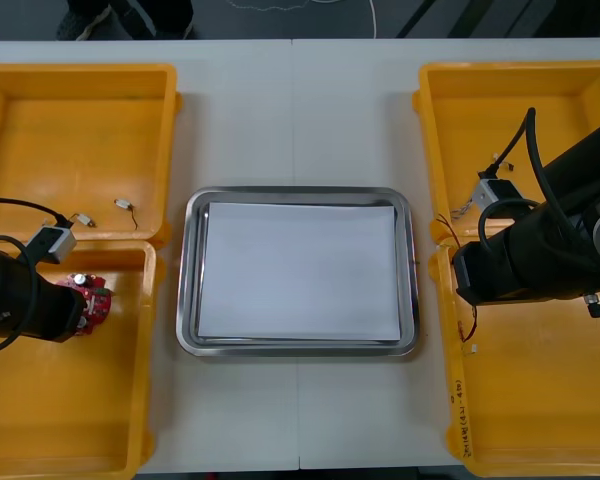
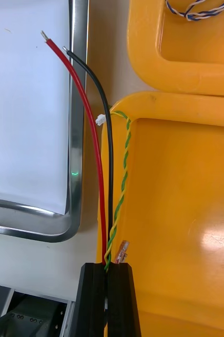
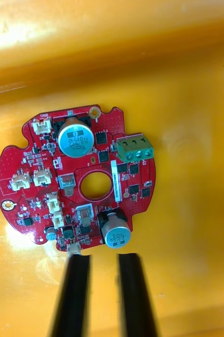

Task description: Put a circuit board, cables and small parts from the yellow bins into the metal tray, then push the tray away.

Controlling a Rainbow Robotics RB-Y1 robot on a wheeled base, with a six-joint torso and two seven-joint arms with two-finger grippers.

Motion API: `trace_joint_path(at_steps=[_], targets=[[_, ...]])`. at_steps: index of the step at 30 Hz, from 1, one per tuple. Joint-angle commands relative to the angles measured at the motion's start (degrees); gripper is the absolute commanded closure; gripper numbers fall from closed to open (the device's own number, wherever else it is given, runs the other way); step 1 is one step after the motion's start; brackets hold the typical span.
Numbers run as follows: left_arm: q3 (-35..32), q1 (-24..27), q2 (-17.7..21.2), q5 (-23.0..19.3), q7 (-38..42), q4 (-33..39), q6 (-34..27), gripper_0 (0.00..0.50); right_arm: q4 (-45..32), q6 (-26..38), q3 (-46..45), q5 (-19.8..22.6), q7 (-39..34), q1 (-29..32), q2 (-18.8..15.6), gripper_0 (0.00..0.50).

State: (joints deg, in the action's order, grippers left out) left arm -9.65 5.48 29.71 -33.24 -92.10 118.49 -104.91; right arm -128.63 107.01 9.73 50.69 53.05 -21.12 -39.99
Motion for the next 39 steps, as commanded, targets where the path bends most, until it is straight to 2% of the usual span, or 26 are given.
trace_joint_path(at_steps=[1,24,39], targets=[[-1.6,-1.3,-1.1,-0.8,-8.6,2.1,-0.6,0.000,-0.5,0.5,0.6,0.1,-0.5,-1.5,0.6,0.500],[3.0,-0.4,-1.1,2.0,-8.2,1.6,1.8,0.000,-0.5,0.3,0.6,0.7,-0.8,-1.5,0.6,0.500],[5.1,1.1,-1.1,3.6,-8.0,-2.3,2.8,0.000,-0.5,0.1,0.6,1.3,-1.0,-1.5,0.9,0.500]])
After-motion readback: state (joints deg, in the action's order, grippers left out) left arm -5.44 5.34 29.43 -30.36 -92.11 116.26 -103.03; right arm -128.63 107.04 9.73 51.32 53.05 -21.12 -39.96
